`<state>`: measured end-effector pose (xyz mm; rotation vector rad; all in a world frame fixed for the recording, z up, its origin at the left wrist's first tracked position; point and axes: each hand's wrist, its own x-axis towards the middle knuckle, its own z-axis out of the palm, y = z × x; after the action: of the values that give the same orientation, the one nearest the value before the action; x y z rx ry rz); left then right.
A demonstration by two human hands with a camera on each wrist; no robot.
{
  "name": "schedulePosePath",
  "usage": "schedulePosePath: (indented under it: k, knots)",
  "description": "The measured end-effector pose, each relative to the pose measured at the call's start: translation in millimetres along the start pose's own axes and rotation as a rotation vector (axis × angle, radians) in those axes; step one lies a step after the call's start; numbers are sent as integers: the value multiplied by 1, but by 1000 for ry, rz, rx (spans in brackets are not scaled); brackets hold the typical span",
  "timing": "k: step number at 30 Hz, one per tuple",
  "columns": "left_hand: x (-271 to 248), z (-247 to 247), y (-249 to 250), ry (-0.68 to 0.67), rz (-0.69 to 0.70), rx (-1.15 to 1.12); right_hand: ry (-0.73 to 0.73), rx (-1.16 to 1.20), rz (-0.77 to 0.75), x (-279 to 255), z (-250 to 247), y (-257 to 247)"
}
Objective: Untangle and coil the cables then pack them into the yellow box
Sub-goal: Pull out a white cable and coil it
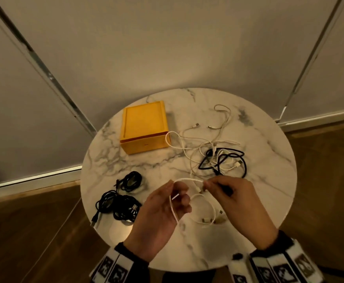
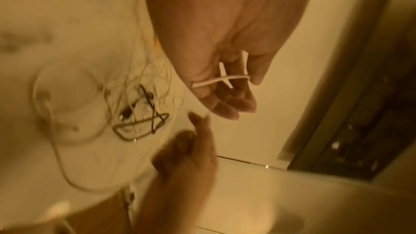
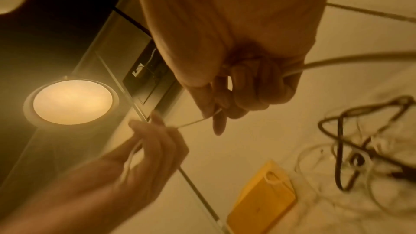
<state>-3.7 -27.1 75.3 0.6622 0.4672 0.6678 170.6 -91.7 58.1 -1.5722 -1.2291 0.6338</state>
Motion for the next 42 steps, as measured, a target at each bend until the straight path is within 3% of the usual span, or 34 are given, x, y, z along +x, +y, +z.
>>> schedulePosePath:
  k: [3, 6, 13, 15, 18, 20, 22, 26, 29, 36, 42]
  knots:
    - [-1, 9, 0, 17, -35, -250, -22, -1, -4, 1, 30, 10]
    - [0, 13, 6, 40, -17, -215, -23, 10, -3, 2, 43, 14]
    - [17, 6, 52, 123, 341, 16, -289, 54, 33, 5, 51, -10]
    - [26, 1, 61, 189, 471, 253, -305, -32, -42, 6, 55, -18]
    - [35, -11, 50, 218, 592, 851, -322, -176, -147, -1, 61, -32]
    - [33, -22, 37, 170, 574, 1145, -306, -196, -177, -6, 58, -39]
    - [26, -31, 33, 121, 523, 1271, -257, -188, -185, -5, 46, -40]
    - [9, -26, 34, -41, 261, 1177, -187, -122, -173, -2, 17, -37]
    - [-7, -13, 26, -152, 160, 993, -171, -7, -148, -2, 5, -35]
    - [-17, -1, 3, -177, -48, 421, -171, 335, -56, 2, 9, -29]
    - [-14, 2, 19, -214, -20, 41, -224, 432, 33, 0, 37, -30]
